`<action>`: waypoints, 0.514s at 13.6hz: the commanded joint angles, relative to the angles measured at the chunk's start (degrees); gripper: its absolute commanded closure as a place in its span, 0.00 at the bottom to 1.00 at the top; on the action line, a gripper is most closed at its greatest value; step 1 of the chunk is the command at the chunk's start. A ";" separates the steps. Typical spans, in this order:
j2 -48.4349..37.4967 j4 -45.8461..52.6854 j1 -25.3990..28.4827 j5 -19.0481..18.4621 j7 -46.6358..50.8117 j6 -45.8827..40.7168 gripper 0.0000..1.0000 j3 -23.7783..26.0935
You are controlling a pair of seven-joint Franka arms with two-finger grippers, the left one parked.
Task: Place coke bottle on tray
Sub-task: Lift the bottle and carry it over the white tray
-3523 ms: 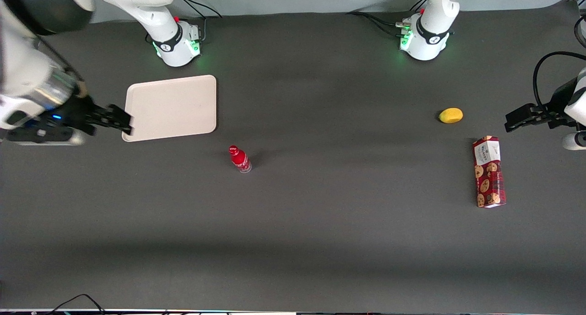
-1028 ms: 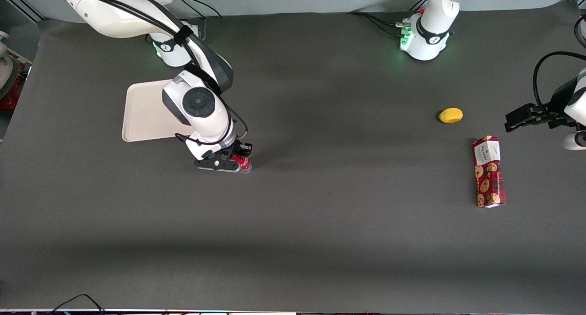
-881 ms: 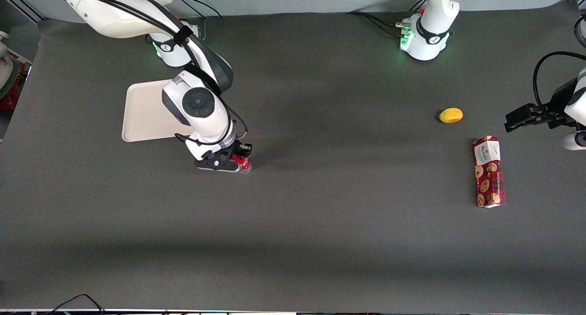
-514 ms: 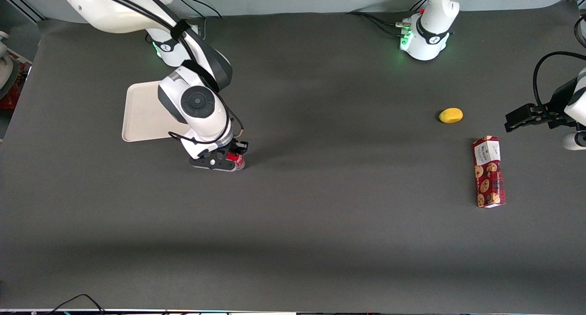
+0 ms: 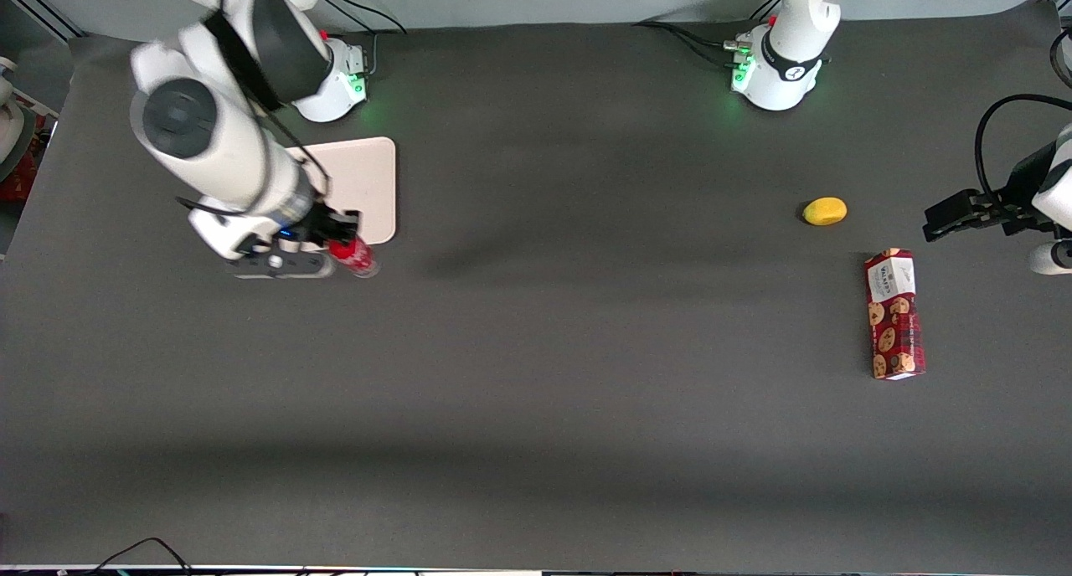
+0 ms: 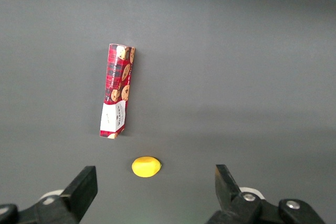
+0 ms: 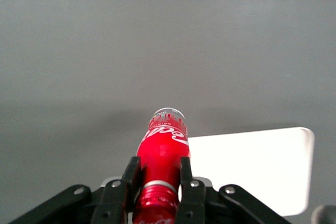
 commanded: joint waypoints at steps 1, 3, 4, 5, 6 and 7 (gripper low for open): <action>-13.12 -10.26 0.46 2.94 -9.36 -0.20 1.00 -5.25; -20.33 -16.50 0.55 3.82 -16.73 -0.46 1.00 -10.60; -23.67 -19.75 0.55 4.70 -21.64 -0.55 1.00 -14.03; -26.84 -23.35 0.55 4.88 -25.95 -0.46 1.00 -17.37; -29.13 -25.82 0.37 4.80 -30.00 -0.46 1.00 -20.01; -30.89 -28.11 0.20 3.92 -33.43 -0.46 1.00 -22.47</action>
